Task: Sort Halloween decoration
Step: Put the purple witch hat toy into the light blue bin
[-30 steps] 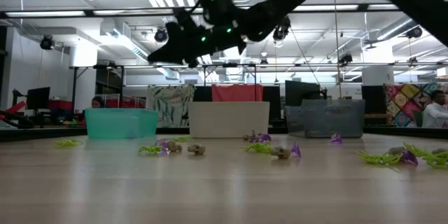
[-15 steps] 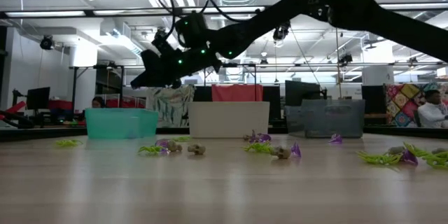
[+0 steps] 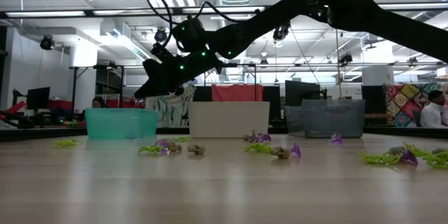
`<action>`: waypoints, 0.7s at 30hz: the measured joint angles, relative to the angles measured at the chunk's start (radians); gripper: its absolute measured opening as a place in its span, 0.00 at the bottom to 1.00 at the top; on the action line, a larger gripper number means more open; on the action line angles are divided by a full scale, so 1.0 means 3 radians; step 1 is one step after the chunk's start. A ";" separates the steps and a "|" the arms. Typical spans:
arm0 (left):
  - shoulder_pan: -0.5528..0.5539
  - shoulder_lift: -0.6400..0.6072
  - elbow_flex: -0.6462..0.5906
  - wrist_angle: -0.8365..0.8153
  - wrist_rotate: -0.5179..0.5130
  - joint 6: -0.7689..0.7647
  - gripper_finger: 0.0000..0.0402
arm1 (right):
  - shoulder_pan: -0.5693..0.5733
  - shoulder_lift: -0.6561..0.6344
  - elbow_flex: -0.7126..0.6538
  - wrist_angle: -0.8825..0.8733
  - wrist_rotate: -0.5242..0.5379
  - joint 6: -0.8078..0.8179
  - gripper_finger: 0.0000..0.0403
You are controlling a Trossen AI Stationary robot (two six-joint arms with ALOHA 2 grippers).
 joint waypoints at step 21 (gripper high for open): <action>0.0000 0.0012 0.0000 0.0001 0.0000 0.0003 0.39 | 0.0043 0.0003 -0.0158 -0.0017 0.0003 0.0005 0.02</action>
